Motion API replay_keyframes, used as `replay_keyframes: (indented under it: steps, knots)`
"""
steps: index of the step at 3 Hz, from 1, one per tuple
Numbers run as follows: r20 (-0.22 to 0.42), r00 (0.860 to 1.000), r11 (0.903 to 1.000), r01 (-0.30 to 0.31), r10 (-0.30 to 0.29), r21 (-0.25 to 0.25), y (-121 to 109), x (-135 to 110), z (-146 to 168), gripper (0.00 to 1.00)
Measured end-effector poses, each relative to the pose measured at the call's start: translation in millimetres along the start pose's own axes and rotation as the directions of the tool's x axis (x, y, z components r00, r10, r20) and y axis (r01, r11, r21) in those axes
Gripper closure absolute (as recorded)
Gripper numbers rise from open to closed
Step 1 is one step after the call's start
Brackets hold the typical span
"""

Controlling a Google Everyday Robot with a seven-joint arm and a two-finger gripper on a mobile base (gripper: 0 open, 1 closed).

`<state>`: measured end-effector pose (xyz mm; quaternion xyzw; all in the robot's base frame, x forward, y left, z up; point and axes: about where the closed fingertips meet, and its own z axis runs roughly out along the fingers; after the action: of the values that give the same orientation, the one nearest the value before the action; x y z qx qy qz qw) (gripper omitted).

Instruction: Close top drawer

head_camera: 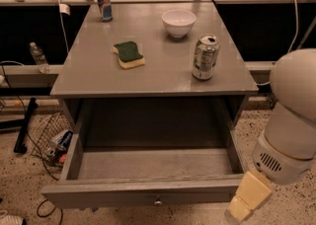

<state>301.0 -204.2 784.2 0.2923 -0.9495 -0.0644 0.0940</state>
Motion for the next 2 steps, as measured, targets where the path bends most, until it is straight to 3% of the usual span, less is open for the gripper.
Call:
replay_keyframes:
  steps: [1, 2]
  knots:
    - [-0.113, 0.993, 0.9975, -0.05, 0.044, -0.05, 7.2, 4.5, 47.1, 0.0]
    - [-0.114, 0.993, 0.9967, -0.049, 0.041, -0.065, 6.4, 4.2, 51.9, 0.0]
